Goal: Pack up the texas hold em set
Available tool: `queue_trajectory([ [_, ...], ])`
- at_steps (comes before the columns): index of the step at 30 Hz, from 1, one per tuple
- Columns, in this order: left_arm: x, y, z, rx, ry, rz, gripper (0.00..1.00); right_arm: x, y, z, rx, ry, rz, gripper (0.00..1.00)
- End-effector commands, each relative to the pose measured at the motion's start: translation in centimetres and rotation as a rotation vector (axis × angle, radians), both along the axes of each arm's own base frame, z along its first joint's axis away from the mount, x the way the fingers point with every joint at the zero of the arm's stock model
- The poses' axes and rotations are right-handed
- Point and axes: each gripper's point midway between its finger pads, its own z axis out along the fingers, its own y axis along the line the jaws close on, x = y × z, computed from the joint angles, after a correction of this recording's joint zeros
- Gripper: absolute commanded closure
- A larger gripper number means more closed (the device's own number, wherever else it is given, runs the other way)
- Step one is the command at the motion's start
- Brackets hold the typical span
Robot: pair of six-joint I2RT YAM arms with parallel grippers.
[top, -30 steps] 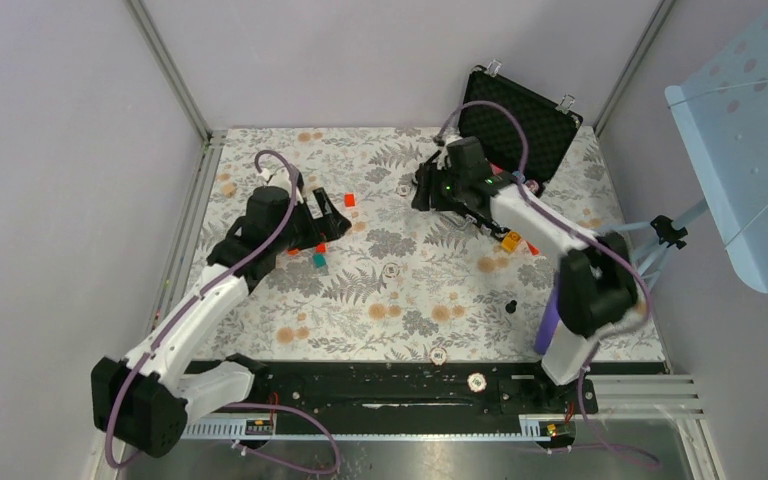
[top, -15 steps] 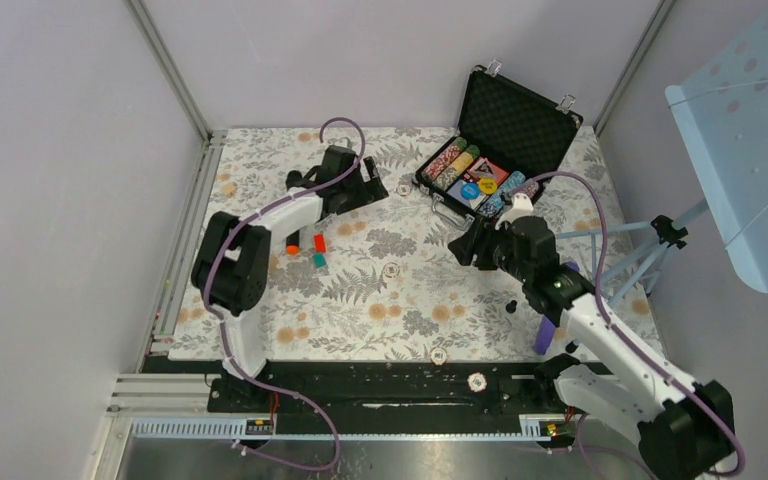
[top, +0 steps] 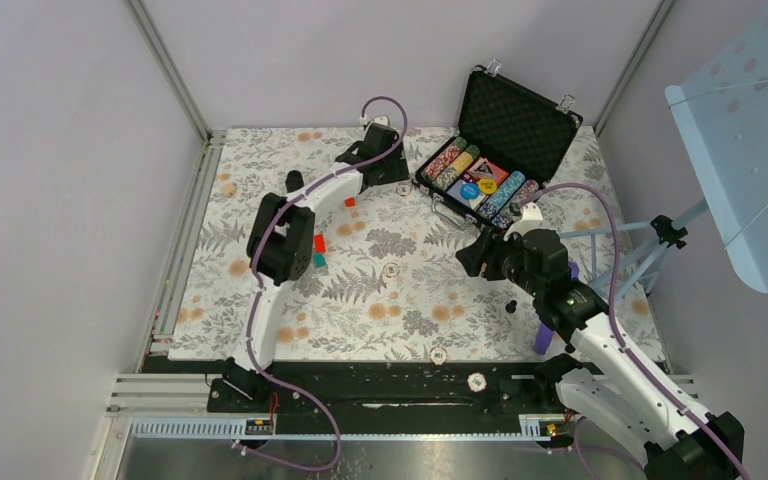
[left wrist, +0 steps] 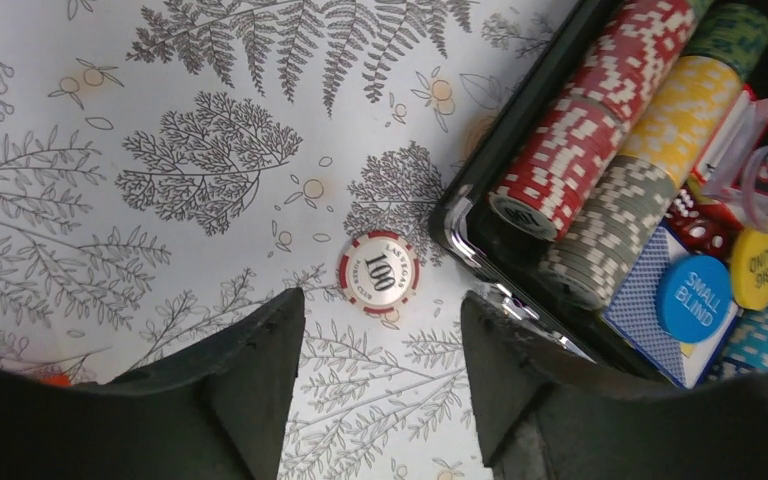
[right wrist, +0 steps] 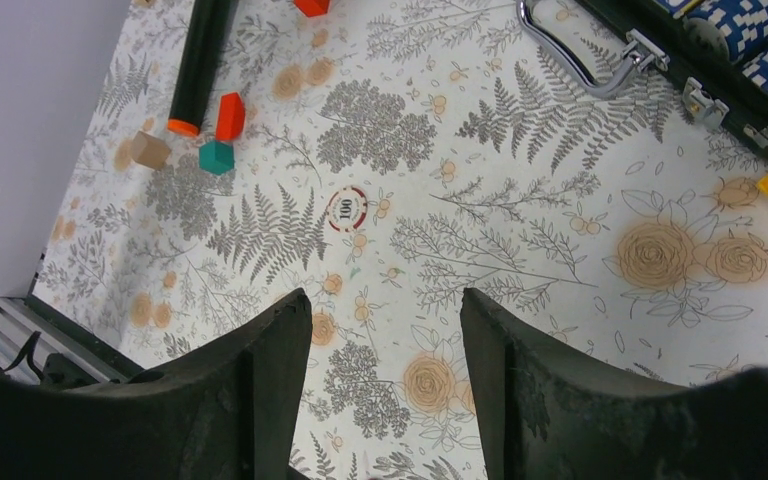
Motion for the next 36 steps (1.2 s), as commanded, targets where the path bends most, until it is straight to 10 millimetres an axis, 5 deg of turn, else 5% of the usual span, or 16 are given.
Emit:
queue_trajectory([
  [1,1.1,-0.5,-0.4,-0.018,0.003,-0.004,0.47,0.0,-0.1,-0.1,-0.020,-0.016,0.003,0.36],
  [12,2.3,-4.1,-1.0,-0.200,0.014,-0.037,1.00,-0.3,0.0,-1.5,-0.035,0.019,0.021,0.36],
  [19,2.9,-4.4,-2.0,-0.220,0.044,-0.007,1.00,-0.5,0.0,-1.6,-0.037,0.022,0.025,0.36],
  [36,0.8,-1.5,-4.7,-0.179,0.193,0.185,1.00,-0.9,0.2,-0.9,-0.012,0.026,0.035,0.36],
])
